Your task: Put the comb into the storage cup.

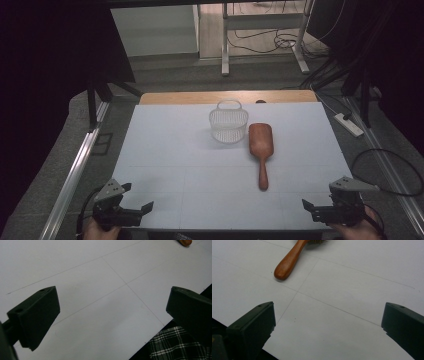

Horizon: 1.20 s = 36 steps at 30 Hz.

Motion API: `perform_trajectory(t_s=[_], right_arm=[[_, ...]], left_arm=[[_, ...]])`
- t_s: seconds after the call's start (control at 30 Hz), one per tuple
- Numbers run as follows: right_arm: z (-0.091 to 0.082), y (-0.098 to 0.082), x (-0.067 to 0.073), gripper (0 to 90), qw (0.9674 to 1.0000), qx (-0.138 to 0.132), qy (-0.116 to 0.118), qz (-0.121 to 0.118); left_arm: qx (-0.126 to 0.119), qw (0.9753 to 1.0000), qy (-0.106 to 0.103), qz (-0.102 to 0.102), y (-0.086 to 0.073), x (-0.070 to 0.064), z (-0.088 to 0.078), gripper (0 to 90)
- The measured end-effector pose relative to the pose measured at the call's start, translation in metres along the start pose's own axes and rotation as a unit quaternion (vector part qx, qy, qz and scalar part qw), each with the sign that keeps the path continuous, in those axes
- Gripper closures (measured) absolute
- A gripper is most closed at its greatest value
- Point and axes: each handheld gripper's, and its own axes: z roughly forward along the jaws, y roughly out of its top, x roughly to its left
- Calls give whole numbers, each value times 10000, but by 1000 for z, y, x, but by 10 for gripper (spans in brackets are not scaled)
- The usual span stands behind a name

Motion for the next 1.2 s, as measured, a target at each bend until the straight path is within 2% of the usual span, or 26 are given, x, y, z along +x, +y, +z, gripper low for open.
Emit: perform_trajectory(t_s=[0.8, 0.93, 1.1, 1.2], right_arm=[[2, 2, 2, 0, 9999, 80, 12, -60], [3, 3, 3, 0, 9998, 136, 63, -160], [4, 6, 6, 0, 9995, 31, 164, -251], [5, 11, 5, 0, 9994, 9, 254, -217]], left_arm=[[-16, 9999, -126, -12, -1, 1, -1, 0], [-12, 9999, -107, -3, -1, 1, 0, 0], [-4, 10000, -94, 6, -1, 1, 0, 1], [0, 10000, -92, 3, -1, 1, 0, 1]])
